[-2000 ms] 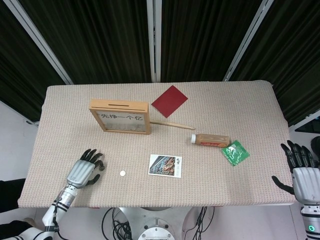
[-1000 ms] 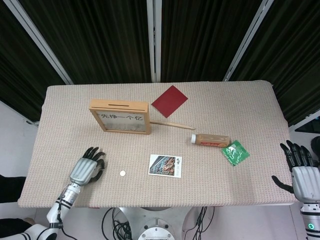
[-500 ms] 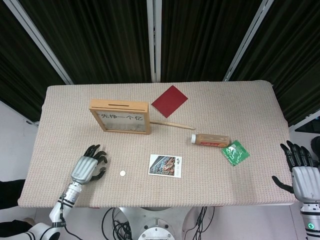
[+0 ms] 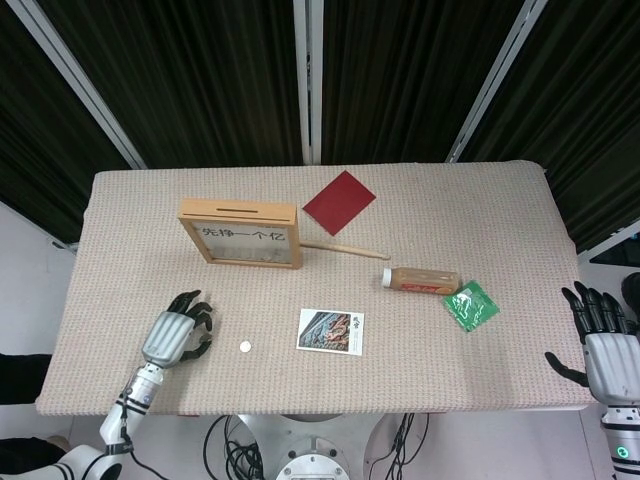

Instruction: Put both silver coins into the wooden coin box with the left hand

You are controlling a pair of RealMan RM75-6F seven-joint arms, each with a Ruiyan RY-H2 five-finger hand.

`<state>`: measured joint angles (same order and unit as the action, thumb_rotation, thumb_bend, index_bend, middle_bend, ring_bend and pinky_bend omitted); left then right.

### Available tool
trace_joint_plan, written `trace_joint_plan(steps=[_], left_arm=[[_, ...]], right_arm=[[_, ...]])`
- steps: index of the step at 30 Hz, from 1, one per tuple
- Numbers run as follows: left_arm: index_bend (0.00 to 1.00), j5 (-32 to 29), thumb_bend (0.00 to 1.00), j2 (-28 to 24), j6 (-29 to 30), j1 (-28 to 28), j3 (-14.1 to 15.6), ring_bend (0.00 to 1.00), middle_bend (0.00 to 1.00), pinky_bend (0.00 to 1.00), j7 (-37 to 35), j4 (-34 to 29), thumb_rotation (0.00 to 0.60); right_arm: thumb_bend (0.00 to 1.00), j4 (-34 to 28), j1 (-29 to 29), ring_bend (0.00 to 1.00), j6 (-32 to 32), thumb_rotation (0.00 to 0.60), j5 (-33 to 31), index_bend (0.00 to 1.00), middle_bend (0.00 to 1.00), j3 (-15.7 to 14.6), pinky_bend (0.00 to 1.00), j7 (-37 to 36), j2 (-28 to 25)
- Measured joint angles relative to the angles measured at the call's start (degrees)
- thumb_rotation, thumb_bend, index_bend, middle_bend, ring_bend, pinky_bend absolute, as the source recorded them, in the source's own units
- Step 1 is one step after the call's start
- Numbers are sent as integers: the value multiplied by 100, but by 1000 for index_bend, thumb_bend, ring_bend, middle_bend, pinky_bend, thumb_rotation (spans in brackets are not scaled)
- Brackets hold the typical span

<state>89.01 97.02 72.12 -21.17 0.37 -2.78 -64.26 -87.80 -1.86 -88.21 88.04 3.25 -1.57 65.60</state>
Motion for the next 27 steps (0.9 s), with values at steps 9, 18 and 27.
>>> trace_joint_plan(steps=[9, 18, 27], left_arm=[[535, -27, 361, 7, -44, -23, -5, 79, 292, 141, 6, -10, 600], [554, -77, 417, -14, -84, -37, -24, 79, 295, 141, 11, -73, 600], [566, -175, 454, -142, -99, -28, -80, 79, 300, 141, 12, -288, 600]], right_arm=[[92, 27, -5, 0, 18, 600, -16, 0, 0, 4, 0, -42, -5], [92, 15, -12, 0, 31, 600, -37, 0, 0, 15, 0, -66, -28], [92, 2, -2, 0, -7, 600, -22, 0, 0, 18, 0, -86, -42]])
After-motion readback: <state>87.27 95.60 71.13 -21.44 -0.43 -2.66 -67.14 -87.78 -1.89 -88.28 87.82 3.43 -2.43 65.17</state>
